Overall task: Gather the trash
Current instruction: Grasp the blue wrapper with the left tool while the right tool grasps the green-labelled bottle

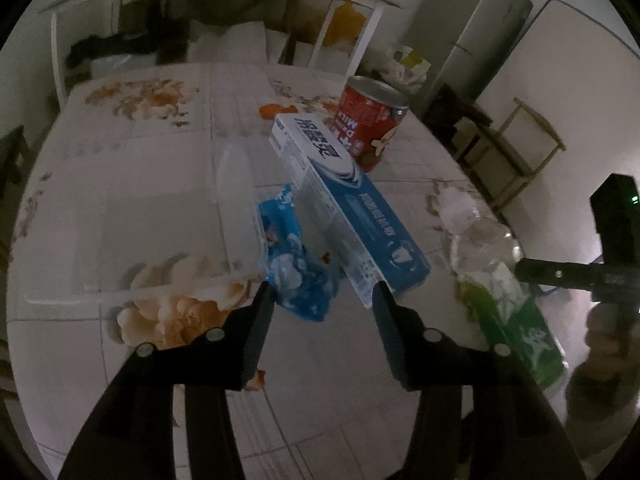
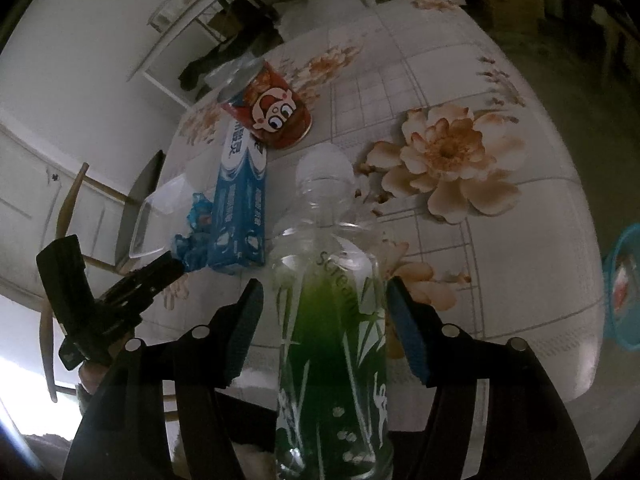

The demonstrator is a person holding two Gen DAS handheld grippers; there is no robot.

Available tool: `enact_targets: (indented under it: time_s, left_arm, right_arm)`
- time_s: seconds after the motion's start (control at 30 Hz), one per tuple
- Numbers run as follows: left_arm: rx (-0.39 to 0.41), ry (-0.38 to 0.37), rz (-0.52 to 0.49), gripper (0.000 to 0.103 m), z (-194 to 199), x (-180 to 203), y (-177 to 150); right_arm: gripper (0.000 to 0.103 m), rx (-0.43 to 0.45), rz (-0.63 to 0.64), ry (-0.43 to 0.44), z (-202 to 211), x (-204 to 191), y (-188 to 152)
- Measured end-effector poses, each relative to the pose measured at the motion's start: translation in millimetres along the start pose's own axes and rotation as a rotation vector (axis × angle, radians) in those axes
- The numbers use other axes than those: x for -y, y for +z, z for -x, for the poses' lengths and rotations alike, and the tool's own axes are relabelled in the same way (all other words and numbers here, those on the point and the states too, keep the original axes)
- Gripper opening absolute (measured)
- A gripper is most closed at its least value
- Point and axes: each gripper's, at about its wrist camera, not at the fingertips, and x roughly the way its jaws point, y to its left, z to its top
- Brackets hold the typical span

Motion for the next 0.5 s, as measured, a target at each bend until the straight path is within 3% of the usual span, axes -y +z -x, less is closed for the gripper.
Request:
enact_targets:
  time_s: [0.1,0.27,0.5]
  left_arm:
    - [0.007,0.071,-0.023,0.05,-6,4,1]
    - [0.006,0.119,-0.011,0.05,-17,4,3]
    - [0.0,0.154,-0.009,0.036,-31,6,1]
  right_arm:
    - [0.061,-0.007,0.0,0.0,-3,-1,0]
    - [0.061,-0.026,0.016,-0.005,-8,-3,-3]
    - [0.063,-0.057,0.022,0.015,-16,-3,-6]
